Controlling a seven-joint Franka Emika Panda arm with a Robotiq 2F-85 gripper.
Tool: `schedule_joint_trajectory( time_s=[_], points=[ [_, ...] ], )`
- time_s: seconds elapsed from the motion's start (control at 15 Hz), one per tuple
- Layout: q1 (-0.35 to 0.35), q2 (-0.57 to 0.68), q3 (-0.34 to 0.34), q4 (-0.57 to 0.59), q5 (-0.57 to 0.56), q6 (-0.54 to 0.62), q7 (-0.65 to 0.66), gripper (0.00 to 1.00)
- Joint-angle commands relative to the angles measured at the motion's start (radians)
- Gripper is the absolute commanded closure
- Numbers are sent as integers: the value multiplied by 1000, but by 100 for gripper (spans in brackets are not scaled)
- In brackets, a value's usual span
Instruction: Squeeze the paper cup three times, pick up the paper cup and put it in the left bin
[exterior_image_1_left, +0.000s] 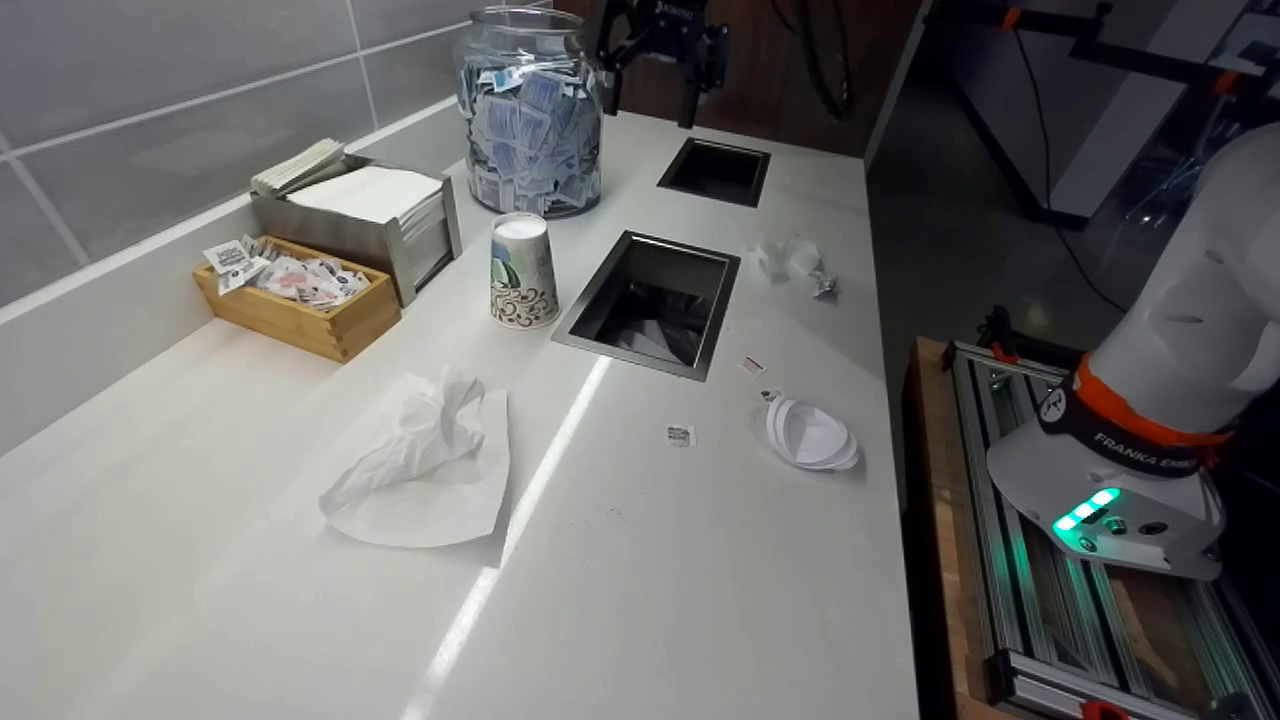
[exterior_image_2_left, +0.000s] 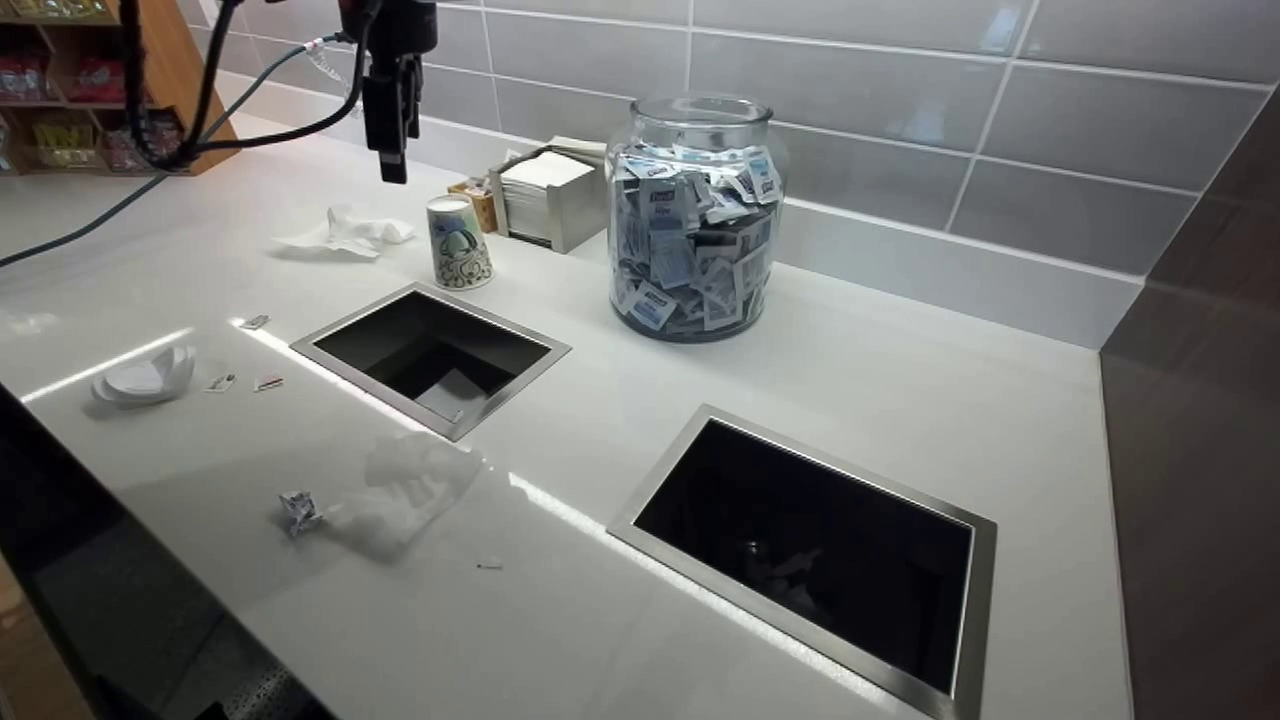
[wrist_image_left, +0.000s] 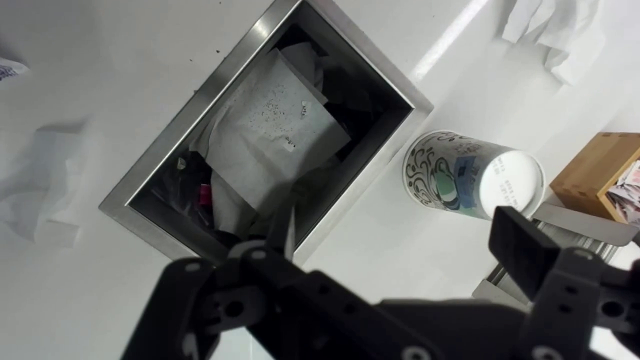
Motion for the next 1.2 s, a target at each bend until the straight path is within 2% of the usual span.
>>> schedule_joint_trajectory(
  time_s=[0.0, 0.4, 0.73, 1.13],
  points=[
    [-2, 109, -29, 75, 91, -41, 10, 0],
    [-14, 305, -37, 237, 214, -100, 20, 0],
    [-16, 457, -30, 402, 246, -214, 75, 0],
    [-28, 603, -21, 570, 298, -271, 177, 0]
  ],
)
